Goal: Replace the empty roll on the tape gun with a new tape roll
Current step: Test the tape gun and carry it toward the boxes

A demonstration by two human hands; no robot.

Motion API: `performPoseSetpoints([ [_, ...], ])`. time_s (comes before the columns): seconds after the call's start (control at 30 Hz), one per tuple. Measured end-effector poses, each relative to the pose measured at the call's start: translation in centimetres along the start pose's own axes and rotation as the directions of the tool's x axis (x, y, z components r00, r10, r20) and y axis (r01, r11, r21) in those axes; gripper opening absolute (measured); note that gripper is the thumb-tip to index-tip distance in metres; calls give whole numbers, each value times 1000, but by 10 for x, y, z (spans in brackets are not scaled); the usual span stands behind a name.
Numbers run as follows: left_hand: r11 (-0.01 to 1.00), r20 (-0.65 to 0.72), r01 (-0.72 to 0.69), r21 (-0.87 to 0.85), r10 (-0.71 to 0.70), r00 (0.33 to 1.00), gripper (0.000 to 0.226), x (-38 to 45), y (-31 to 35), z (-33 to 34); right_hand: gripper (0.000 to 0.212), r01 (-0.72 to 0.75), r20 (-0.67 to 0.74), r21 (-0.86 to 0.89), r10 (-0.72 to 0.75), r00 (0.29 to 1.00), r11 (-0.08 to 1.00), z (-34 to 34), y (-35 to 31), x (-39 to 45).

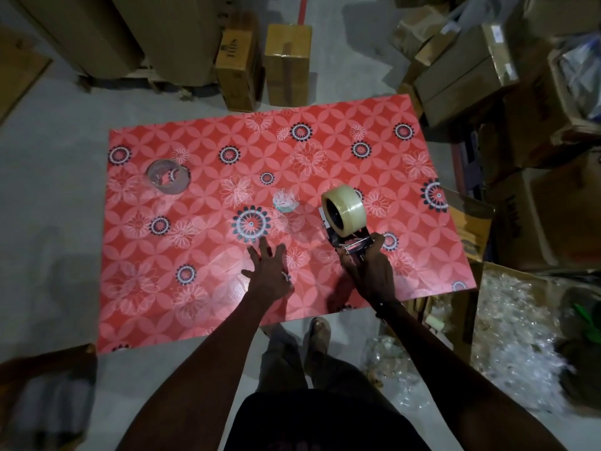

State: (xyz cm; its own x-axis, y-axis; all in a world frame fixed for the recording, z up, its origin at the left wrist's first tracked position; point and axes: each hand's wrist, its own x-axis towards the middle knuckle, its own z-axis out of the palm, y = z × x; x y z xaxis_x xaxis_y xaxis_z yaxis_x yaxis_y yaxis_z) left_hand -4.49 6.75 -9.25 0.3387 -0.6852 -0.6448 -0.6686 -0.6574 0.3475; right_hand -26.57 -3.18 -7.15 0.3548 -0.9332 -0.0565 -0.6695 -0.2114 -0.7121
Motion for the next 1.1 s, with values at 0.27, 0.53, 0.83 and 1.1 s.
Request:
performPoseSetpoints([
  [0.27,1000,-3,-6,5,6,1000,103,0,-1,1,58,1,89,-129,11,996,992,7,8,3],
  [0.53,1000,-9,-7,9,7,1000,104,-2,-2,2,77,94,146,-185,-67,987,978,7,-1,13],
  [0.83,1000,-6,-17,16,17,1000,105,2,-9,4,79,220,117,-279,-195,974,935,13,10,7],
  [1.1,999,5,-29,31,29,1000,105,-2,-7,0,80,84,82,-283,-63,995,955,-4,4,-28],
])
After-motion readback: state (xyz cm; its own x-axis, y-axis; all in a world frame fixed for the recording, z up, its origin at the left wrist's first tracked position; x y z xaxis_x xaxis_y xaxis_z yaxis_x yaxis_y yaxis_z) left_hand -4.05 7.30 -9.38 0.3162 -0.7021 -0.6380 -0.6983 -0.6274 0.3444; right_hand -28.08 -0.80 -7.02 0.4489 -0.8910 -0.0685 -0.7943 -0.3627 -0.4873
